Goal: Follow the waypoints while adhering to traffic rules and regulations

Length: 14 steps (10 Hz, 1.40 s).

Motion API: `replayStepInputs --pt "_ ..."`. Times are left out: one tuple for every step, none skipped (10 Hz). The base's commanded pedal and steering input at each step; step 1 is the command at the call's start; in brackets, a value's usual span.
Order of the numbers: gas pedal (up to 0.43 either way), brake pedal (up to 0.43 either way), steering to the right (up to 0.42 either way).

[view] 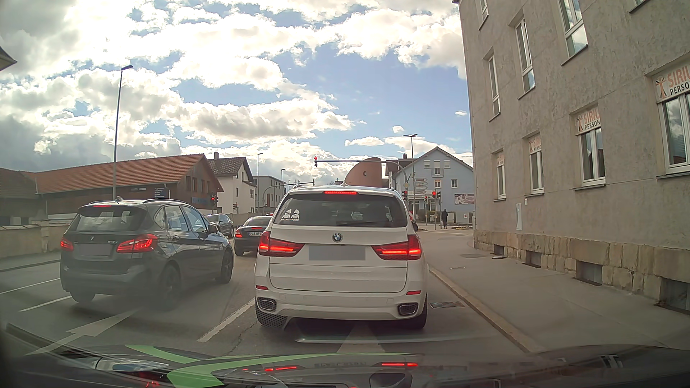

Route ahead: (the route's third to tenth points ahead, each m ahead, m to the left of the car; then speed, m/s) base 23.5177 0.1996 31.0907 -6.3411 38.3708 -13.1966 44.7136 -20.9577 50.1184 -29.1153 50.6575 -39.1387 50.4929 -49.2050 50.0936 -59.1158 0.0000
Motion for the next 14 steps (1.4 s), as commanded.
replayStepInputs --pt "0.000 0.293 -0.004" --pt "0.000 0.293 -0.004" --pt "0.000 0.293 -0.004" --pt "0.000 0.293 -0.004" --pt "0.000 0.293 -0.004" --pt "0.000 0.293 -0.004" --pt "0.000 0.293 -0.004" --pt "0.000 0.293 -0.004" --pt "0.000 0.293 -0.004" --pt "0.000 0.293 -0.004" --pt "0.000 0.293 -0.004" --pt "0.000 0.287 -0.004" --pt "0.000 0.293 -0.004" --pt "0.000 0.293 -0.004"
